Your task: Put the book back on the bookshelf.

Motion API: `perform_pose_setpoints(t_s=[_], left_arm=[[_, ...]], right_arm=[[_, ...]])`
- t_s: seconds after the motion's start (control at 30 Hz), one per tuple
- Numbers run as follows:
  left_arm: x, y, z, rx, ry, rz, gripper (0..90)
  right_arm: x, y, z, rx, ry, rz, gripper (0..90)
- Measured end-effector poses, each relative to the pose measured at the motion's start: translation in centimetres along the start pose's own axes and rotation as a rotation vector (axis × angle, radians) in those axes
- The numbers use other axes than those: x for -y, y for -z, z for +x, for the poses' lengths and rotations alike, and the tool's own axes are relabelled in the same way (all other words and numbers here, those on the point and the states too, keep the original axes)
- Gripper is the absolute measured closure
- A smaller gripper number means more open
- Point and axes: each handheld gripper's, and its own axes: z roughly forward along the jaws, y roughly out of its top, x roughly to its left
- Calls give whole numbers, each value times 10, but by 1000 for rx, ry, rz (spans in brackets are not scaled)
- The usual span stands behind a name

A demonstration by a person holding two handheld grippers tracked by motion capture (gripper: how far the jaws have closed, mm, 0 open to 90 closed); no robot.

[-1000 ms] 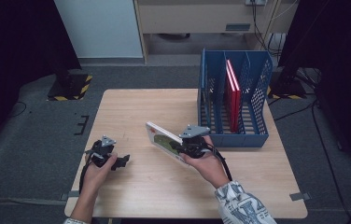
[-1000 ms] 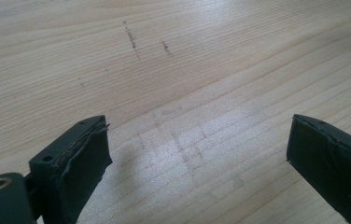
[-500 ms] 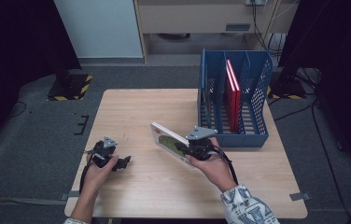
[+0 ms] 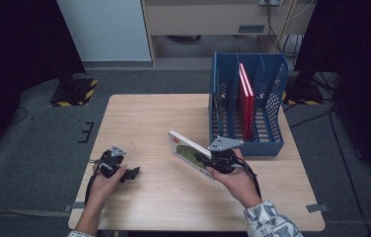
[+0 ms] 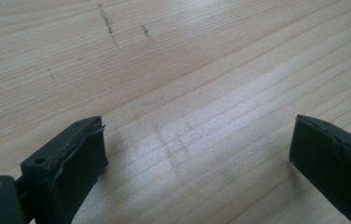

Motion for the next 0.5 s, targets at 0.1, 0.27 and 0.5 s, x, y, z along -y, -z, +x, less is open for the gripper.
perform_pose_setpoints(t_s=[0.1,0.27,0.5], left_arm=[[0,0,0,-3,-5,3,33],[0,-1,0,-4,-12,8,33],[1,-2,1,-5,-5,6,29]], right_arm=[[2,4,-2,4,-3,-3,756],[4,12,-4,8,-9,-7,756],[9,26,-5,15,-3,-10,756]])
